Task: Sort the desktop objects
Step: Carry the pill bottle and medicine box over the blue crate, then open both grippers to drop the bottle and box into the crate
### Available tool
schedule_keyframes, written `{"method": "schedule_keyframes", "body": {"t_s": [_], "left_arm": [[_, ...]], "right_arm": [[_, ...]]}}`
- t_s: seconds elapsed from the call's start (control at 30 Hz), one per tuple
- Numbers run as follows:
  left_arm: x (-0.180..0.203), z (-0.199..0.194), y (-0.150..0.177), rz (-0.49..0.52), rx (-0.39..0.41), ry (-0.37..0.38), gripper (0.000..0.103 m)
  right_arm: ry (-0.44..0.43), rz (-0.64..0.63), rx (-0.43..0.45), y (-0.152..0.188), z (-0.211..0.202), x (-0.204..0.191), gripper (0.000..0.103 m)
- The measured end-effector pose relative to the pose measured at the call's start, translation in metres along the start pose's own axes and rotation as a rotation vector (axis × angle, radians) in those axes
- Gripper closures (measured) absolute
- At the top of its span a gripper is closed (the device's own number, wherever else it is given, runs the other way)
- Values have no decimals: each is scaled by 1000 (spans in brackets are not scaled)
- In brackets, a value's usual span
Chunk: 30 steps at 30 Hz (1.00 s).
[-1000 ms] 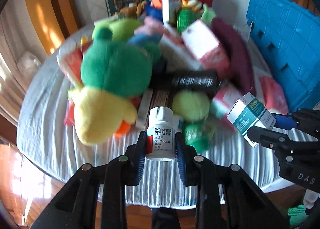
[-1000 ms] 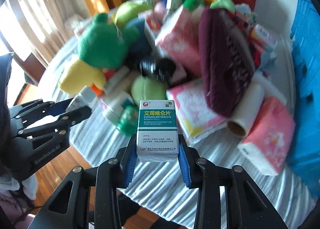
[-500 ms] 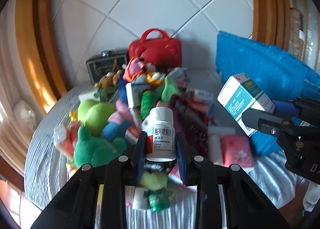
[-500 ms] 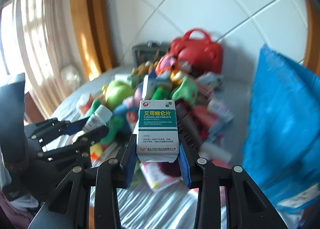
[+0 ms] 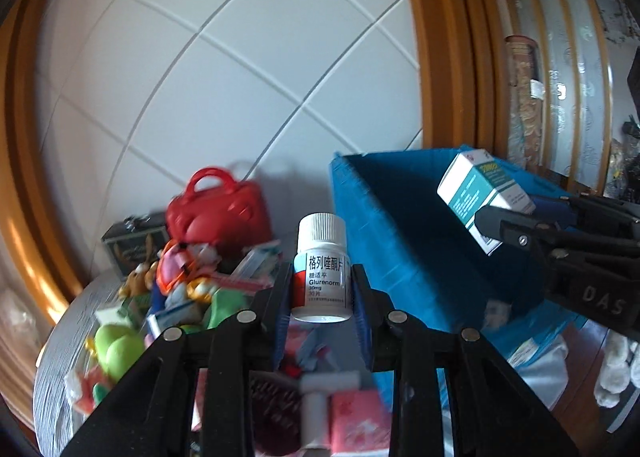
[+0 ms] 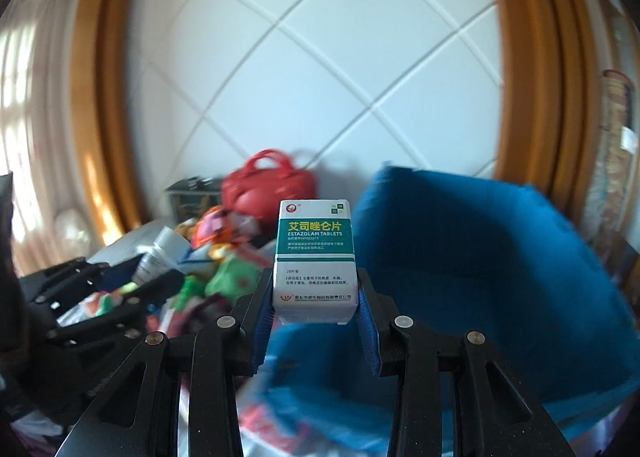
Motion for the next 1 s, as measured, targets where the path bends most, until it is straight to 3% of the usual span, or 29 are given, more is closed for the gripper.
{"method": "schedule_keyframes", "body": {"t_s": [0.17,0.37,0.53,0.7,0.8,1.0], "left_arm": [[67,47,-45,6,-42,99,76],[136,151,-67,20,-271,164,76],[175,232,-31,61,-514,139,76],[198,266,15,85,-693,166,76],[208,275,34,110,-764,162,76],[216,277,54,112,-833,178,76]], "right_arm": [[81,-13,-51,-18,12,80,66],[134,-4,-263,-19,81,175,66],[167,26,-523,41,142,228,66],[99,109,-784,114,175,246,66],[81,127,-873,139,181,247,66],[101,47,-934,155,176,243,66]]}}
Point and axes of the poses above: each gripper's, at about its wrist camera, not at the fingertips, and z roughly the way its jaws point, x to its right, y to its underside, the point moved 8 cm from there along z, roughly the way its jaws point, and after that the axes turned 8 degrees about x, right-handed, at the moved point
